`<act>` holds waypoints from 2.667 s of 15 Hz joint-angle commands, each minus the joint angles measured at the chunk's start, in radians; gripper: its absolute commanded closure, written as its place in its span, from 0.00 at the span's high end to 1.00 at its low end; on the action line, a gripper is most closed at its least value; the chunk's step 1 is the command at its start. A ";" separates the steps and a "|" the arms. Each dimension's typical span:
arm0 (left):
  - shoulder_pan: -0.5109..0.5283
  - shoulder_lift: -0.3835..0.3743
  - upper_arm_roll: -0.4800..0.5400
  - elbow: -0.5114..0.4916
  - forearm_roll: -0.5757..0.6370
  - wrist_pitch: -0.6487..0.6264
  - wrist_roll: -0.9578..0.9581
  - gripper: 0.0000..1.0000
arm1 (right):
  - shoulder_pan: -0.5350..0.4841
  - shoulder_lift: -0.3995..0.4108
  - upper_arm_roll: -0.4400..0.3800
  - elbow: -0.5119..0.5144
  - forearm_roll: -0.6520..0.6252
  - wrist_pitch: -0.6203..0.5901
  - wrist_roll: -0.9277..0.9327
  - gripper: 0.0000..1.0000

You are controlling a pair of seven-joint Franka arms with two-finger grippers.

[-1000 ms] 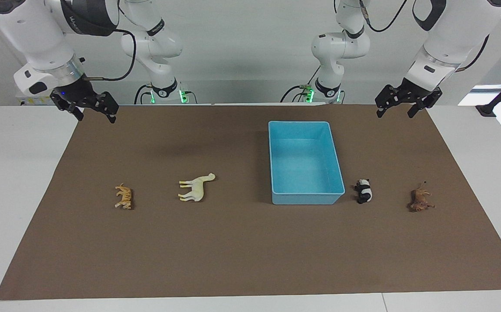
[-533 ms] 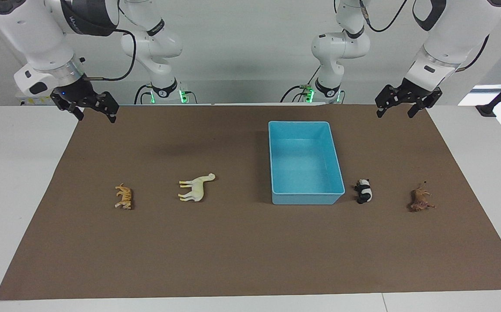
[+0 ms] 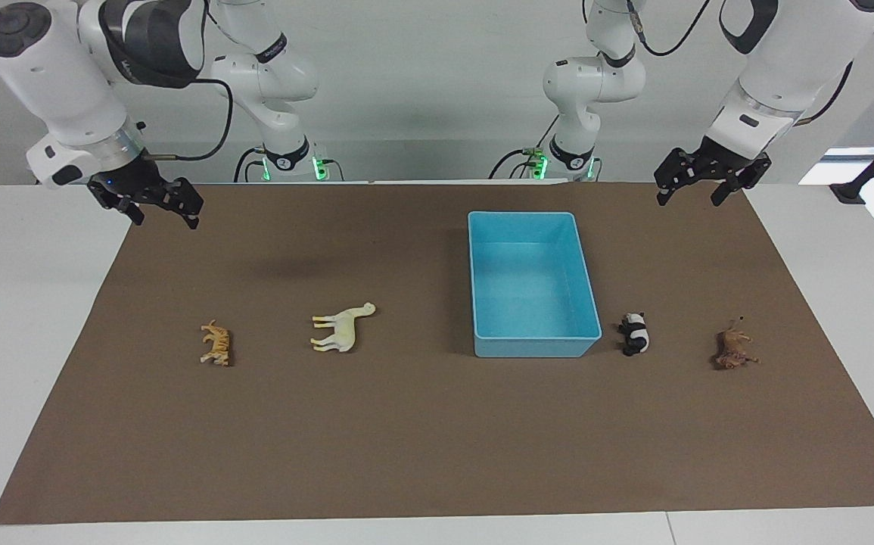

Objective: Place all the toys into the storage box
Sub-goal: 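Reach the right gripper down to the orange tiger toy, then grasp the panda with the left gripper while the right gripper lifts the tiger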

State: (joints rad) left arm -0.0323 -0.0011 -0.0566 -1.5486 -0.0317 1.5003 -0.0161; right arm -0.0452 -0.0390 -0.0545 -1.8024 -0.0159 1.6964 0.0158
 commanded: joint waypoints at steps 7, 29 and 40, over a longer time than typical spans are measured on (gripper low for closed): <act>0.003 -0.028 0.001 -0.031 -0.002 0.011 0.008 1.00 | -0.005 0.148 0.010 -0.138 0.004 0.357 -0.128 1.00; 0.038 -0.062 0.003 -0.251 0.023 0.320 0.015 1.00 | -0.005 0.389 0.015 -0.189 0.008 0.729 -0.254 0.95; 0.038 0.200 0.001 -0.475 0.111 0.863 -0.007 1.00 | -0.004 0.390 0.015 -0.212 0.022 0.726 -0.148 0.10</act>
State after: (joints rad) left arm 0.0051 0.2295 -0.0521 -1.9243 0.0608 2.2820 -0.0134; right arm -0.0453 0.3529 -0.0477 -2.0054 -0.0065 2.4240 -0.1711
